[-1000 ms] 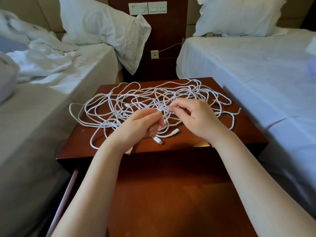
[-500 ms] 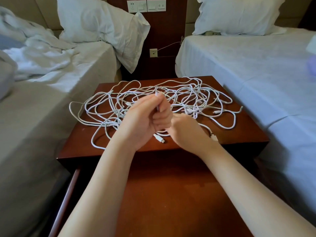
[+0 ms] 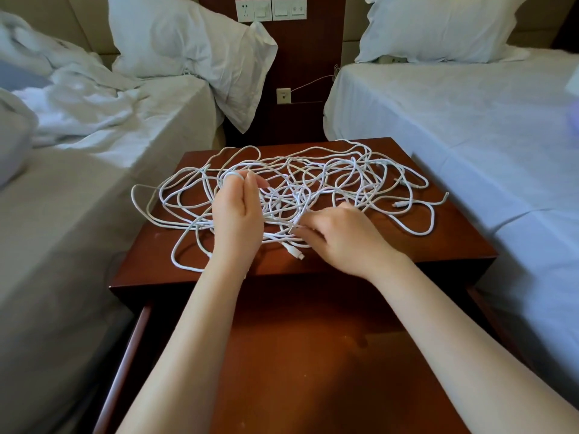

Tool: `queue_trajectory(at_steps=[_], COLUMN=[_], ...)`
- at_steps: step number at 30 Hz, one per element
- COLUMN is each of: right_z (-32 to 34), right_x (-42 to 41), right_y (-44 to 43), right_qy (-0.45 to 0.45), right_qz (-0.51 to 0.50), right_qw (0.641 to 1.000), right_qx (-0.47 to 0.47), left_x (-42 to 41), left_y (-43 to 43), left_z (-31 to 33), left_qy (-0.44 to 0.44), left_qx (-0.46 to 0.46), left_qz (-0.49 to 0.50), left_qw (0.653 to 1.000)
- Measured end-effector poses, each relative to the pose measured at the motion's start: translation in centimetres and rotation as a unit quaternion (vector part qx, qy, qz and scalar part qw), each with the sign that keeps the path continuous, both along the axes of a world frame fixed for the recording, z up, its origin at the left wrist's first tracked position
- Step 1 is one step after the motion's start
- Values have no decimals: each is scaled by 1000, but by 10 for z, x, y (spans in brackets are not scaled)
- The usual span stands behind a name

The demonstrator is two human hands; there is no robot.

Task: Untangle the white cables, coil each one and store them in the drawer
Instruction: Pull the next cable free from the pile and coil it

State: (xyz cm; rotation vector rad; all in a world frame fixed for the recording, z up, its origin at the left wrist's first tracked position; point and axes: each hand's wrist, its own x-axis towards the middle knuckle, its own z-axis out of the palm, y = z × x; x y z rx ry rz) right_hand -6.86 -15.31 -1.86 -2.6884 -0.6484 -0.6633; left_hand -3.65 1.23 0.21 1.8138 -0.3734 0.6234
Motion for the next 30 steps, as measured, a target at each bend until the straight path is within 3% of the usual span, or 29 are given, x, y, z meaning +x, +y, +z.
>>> queue_trajectory(at_steps=[6,12,14,17,20,24,30], right_z=[5,12,14,17,18,18,17], right_x=[8,8,9,8,7,7,8], right_y=[-25,-33,-30,-28,-32,-37,-37], right_qy=[-102,-181,-189,-198,-207,-198,-175], right_qz=[-68,-76,-66,-60,-66,-76,-56], right_qw=[992,974,968,960,954,951,957], right_qx=[40,114,153,187,205,223,226], left_x=[8,7,1,-6,-13,-23,-27], left_y=[5,1,-5,-14,-18,-18,-16], left_z=[-10,-16,-12,-5,1,10,15], left_qy=[-55,-27,21,137,212,267,332], left_qx=[85,165,168,84,85,79,51], left_qz=[41,36,16,-94,-232,-404,-529], left_qw=[994,985,985,982,946,871,779])
